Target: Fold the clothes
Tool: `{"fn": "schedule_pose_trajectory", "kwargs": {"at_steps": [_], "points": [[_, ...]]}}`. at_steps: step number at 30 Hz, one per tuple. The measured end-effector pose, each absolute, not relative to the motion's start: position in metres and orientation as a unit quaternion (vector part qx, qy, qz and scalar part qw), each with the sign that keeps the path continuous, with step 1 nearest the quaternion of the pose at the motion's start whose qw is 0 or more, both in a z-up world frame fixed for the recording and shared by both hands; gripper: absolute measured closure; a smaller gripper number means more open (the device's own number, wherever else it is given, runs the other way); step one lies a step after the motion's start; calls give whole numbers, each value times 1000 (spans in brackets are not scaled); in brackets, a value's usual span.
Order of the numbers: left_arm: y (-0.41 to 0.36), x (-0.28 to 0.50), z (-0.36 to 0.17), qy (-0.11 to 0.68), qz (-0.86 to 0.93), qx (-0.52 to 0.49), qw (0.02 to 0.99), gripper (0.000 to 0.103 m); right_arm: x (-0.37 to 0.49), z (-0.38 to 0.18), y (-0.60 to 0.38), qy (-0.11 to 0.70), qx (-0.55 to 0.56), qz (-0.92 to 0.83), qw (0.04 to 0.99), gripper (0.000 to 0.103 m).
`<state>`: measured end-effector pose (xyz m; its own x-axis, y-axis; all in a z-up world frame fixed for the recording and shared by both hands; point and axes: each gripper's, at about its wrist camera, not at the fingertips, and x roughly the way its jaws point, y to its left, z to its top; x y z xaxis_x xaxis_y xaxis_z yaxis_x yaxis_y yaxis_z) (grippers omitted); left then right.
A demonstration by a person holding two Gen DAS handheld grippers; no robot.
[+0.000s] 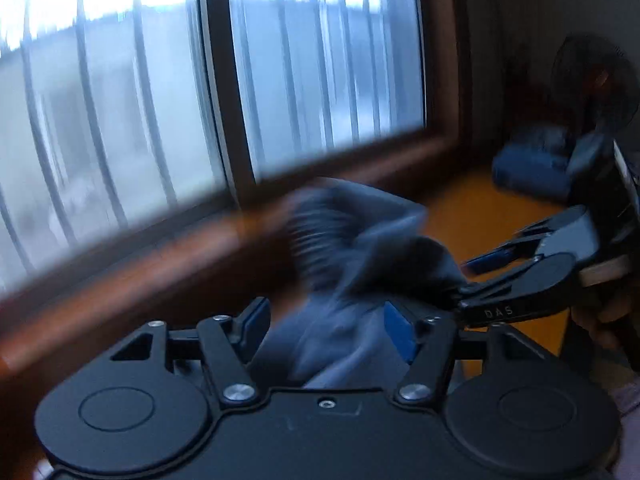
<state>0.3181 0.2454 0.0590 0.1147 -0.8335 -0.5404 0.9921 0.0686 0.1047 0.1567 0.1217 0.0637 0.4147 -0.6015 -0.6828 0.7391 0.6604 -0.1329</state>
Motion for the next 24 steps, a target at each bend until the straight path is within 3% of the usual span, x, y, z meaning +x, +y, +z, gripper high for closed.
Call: {"fn": "schedule_pose_trajectory", "kwargs": {"at_steps": [3,5,7,14,16,24], "points": [[245,309,30,210,-613,264,715,42,126,44,117,400,65,-406,819,46],[251,308,17,229,-589,275,725,41,115,47,111,396,64,-387,830,37],[258,309,8,245,-571,269,735,33,116,58,100,383,75,-359,848,27],[282,313,3,290,-484,259,784,28,117,95,61,333,113,-256,900,26],[281,319,2,294,-487,265,779,23,155,100,53,345,116,-198,910,26],[257,324,-20,258,-520,301,757,22,296,65,87,452,41,-72,888,26]]}}
